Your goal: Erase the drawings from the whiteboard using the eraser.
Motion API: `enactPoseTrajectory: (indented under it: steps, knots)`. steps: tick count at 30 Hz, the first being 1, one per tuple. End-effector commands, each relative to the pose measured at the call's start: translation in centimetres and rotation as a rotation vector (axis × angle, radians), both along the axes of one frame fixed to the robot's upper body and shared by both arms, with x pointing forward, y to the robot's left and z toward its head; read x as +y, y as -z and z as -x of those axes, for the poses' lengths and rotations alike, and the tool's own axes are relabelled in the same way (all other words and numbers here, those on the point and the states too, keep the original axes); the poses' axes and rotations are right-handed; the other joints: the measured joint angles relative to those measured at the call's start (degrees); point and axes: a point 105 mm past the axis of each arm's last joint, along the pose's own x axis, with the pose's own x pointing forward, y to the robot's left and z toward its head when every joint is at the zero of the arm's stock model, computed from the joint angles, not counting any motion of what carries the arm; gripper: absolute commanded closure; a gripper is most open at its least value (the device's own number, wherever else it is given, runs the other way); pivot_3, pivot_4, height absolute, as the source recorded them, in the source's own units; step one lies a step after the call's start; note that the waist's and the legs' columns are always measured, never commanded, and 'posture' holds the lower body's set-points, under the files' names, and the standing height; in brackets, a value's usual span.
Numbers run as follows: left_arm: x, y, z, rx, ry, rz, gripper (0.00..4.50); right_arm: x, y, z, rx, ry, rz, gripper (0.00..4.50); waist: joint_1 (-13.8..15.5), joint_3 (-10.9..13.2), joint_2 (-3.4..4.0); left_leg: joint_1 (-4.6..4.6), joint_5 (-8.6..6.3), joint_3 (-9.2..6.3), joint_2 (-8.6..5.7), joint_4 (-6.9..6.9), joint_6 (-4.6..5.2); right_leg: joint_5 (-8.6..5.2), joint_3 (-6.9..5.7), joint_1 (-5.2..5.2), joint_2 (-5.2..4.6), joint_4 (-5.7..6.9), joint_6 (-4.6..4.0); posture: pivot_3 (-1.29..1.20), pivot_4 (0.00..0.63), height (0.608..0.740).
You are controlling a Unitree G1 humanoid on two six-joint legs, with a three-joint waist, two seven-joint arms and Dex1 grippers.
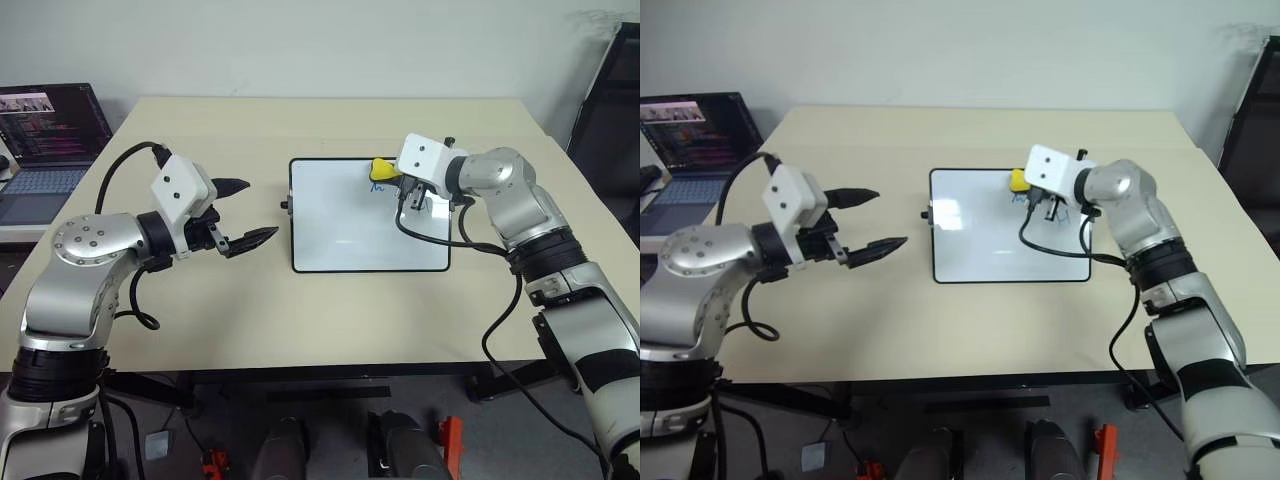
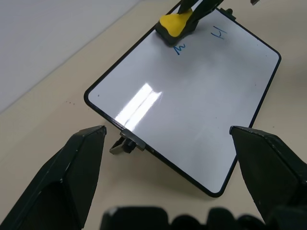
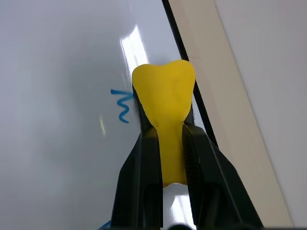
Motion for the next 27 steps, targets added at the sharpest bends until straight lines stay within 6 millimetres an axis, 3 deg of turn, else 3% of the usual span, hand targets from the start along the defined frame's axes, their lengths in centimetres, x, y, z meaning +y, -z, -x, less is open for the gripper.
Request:
enactPoseTrajectory:
  steps: [1, 12, 21, 27]
  knots:
    - [0.0, -1.3, 0.3, -0.052, 0.001, -0.010, 0.00, 0.9, -1.7, -0.3, -0.072, 0.001, 0.034, 4.21, -0.24, 0.00, 0.00, 0.01, 0.00, 0.00, 0.00, 0.00, 0.00, 0.00, 0.00, 0.00, 0.00, 0.01, 0.00, 0.00, 0.150, 0.740]
    - [-0.2, -1.2, 0.2, -0.055, 0.006, -0.008, 0.00, 0.7, -1.3, -1.2, -0.075, 0.051, 0.110, 4.26, -0.74, 0.00, 0.00, 0.12, 0.02, -0.04, 0.00, 0.02, 0.00, -0.02, 0.00, 0.03, 0.02, 0.18, -0.03, 0.00, 0.150, 0.740]
    - [-0.2, -1.3, 0.2, -0.058, 0.007, -0.012, 0.00, 0.8, 3.1, 0.6, 0.080, -0.048, 0.224, 4.27, -0.75, -0.06, -0.08, 0.22, 0.02, -0.05, 0.00, 0.02, 0.00, -0.03, 0.00, 0.11, 0.02, 0.20, -0.01, 0.00, 0.150, 0.740]
    - [-0.3, -1.4, 0.2, -0.059, 0.010, -0.012, 0.00, 1.1, 5.2, 1.9, 0.149, -0.108, 0.291, 4.28, -0.78, -0.07, -0.10, 1.06, 0.01, -0.04, 0.03, -0.03, 0.00, -0.42, -0.01, 0.91, 0.04, 0.17, -0.17, 0.00, 0.150, 0.740]
